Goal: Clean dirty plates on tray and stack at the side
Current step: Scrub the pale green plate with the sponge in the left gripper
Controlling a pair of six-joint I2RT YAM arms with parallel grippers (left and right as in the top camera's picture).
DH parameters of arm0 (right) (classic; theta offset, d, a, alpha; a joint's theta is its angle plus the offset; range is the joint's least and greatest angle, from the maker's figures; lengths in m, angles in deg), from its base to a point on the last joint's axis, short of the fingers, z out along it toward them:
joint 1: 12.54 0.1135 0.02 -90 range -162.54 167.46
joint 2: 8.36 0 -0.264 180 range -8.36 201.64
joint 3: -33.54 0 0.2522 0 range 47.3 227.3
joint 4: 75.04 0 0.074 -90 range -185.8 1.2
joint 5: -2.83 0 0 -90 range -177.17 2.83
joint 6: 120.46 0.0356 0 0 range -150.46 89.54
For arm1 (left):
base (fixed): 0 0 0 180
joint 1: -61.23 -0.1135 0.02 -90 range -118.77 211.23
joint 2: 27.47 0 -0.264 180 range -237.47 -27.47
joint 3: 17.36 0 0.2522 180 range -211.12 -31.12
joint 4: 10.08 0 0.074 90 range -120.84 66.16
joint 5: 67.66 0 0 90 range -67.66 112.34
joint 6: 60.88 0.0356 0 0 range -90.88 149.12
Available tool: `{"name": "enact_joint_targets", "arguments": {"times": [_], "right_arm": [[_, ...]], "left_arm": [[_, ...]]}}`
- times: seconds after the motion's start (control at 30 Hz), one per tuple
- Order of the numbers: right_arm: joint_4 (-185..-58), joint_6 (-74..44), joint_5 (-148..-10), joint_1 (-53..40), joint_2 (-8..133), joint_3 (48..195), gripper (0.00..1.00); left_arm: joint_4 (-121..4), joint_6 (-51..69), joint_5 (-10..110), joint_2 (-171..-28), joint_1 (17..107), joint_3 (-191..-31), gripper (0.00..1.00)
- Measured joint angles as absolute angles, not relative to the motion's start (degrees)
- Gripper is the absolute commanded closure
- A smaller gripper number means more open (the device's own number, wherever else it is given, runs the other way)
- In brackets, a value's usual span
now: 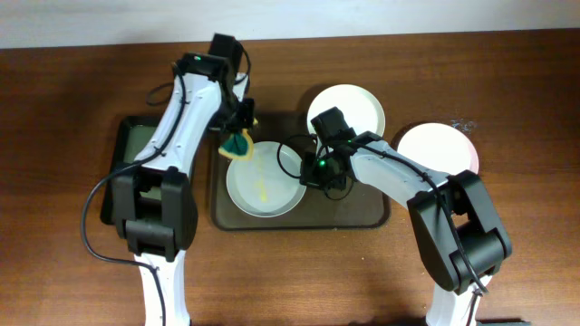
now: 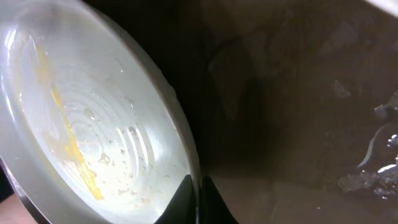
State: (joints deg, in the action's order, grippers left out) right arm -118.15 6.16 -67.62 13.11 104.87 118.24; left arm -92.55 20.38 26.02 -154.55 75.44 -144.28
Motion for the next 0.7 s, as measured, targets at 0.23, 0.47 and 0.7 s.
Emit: {"name": "enact_joint_targets", "arguments": {"times": [0.23, 0.47, 0.7], "right_arm": [[-118.15, 8.54, -67.57, 12.76, 104.87, 118.26, 0.96], [-118.13, 8.59, -67.81, 12.58, 104.87, 118.24, 0.96], [-118.15, 8.52, -67.77, 12.56, 104.87, 118.24, 0.96]], "left_arm": [[-90.08, 16.78, 26.00, -154.62, 76.08, -135.56, 1.00], [-87.15, 16.01, 25.98, -154.60, 79.01, -129.73, 1.00], [-85.05, 19.49, 26.24, -153.72, 79.60, -127.50, 1.00]]}}
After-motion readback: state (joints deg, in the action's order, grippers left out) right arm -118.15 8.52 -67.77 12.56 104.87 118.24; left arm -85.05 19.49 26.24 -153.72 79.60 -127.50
